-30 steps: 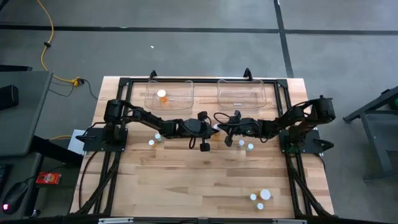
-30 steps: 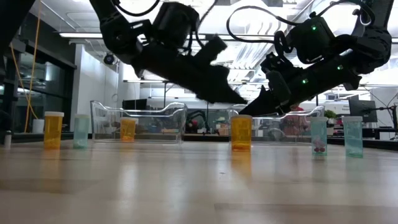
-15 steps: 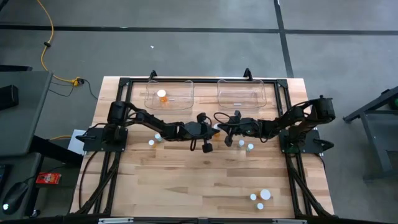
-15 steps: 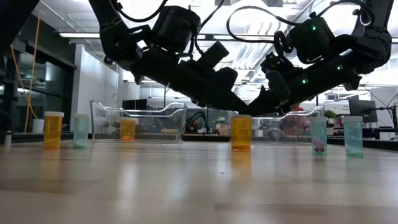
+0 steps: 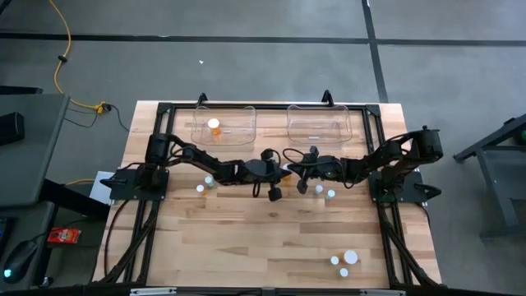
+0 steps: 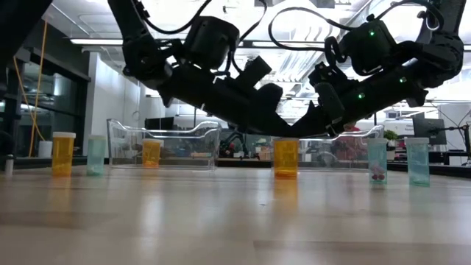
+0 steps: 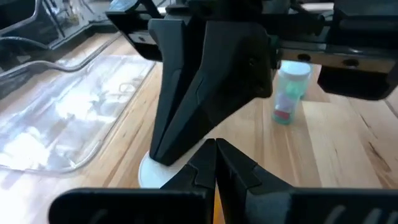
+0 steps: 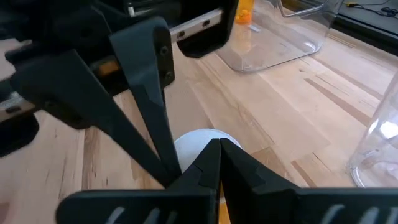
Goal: Pick and place medicine bottles into bin by pill shape (circle, oval)
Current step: Put the top orange capsule bottle into the left transparent bin
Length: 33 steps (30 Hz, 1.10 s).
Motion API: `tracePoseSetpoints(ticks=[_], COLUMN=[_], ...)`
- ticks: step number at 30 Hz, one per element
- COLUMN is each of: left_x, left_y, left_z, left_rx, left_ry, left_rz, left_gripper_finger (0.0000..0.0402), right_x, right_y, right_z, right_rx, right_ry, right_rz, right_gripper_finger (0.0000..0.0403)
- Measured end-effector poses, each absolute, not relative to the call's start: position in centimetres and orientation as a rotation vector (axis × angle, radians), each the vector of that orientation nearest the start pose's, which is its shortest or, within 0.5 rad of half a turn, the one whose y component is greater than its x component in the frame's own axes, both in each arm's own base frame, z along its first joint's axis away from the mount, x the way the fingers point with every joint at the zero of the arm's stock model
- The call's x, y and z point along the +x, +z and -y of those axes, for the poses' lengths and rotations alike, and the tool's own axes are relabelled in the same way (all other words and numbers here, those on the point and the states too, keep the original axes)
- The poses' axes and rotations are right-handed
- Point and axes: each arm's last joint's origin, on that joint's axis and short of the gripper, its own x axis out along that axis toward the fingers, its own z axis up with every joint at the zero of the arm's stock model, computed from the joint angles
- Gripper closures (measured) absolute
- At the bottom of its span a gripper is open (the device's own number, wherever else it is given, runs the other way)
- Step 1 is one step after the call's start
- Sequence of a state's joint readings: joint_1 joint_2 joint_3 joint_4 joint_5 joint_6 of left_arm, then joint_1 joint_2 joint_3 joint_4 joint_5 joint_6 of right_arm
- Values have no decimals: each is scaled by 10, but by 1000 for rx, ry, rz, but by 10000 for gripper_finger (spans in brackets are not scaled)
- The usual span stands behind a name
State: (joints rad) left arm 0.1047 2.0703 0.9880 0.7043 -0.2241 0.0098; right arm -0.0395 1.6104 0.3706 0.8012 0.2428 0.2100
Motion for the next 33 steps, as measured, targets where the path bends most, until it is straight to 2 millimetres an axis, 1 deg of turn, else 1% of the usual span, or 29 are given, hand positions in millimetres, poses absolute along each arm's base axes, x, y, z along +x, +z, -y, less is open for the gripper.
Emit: tracePoseSetpoints(ticks=[5,9,12,14,17,19,21,23,25,28,33], left_x=[410,412,410,407,399,392,382,370,355,328,278], left_y=[104,102,109,118,132,146,162,173,183,199,207], left_z=[-53,-55,-55,-54,-51,-50,-49,-48,-45,-39,-22], left_rx=[23,19,40,57,88,110,122,123,117,93,19], left_ry=[334,326,323,317,308,320,333,334,335,334,310], left_rz=[-382,-396,-410,-436,-487,-492,-495,-508,-510,-444,-286], left_gripper_finger=[401,401,401,401,401,401,401,401,401,401,401], right_x=[253,253,253,254,254,254,254,254,254,252,248], right_y=[115,115,115,116,117,119,121,127,133,144,158], right_z=[17,17,17,17,17,17,17,17,17,17,17], right_rx=[160,160,156,153,136,132,117,108,97,101,103], right_ry=[-322,-322,-320,-313,-307,-307,-310,-310,-308,-305,-304], right_rz=[-404,-403,-396,-385,-374,-368,-357,-330,-299,-245,-219], right_gripper_finger=[403,403,403,403,403,403,403,403,403,403,403])
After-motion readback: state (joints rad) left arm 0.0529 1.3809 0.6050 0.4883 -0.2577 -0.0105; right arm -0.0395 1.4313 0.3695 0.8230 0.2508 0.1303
